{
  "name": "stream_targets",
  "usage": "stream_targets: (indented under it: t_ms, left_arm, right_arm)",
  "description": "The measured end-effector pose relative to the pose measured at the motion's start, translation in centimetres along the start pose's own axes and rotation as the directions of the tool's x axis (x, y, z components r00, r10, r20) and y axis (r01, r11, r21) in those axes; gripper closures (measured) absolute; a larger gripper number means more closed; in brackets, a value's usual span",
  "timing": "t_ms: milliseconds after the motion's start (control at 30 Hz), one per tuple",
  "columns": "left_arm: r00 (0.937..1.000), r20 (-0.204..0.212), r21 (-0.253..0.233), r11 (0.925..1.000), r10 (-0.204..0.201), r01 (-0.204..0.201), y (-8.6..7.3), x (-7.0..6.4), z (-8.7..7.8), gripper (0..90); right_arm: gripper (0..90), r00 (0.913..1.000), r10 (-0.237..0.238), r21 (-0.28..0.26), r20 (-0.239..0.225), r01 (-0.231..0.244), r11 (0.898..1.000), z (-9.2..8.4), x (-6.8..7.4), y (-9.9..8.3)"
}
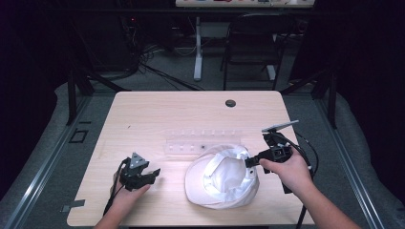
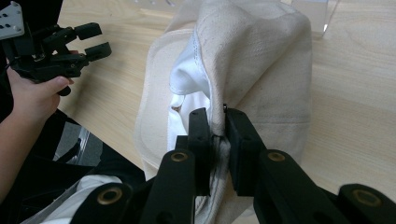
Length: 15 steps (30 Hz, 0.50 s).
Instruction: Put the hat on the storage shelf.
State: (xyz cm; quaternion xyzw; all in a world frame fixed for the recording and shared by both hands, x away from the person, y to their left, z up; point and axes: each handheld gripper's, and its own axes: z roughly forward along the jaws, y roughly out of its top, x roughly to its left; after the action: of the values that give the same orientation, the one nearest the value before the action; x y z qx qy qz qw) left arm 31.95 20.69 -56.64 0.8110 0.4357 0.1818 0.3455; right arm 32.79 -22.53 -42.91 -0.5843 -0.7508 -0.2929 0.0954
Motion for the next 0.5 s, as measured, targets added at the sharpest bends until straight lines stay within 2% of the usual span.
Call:
stream_targets:
  t_ms: [200,500]
  left_arm:
    - [1.0,0.001,0.002,1.0,0.003,-0.003,0.0,0.0,0.0,44.0]
    - [1.0,0.002,0.004,1.0,0.005,-0.005,0.0,-0.1,0.0,44.0]
  right_arm:
    - [81.3,0.9995,0.004,0.001,-0.032,-0.004,1.0,-0.4,0.2,0.2]
    - [81.4,0.9946,0.037,-0.016,-0.096,-0.039,0.999,-1.2,0.5,0.4]
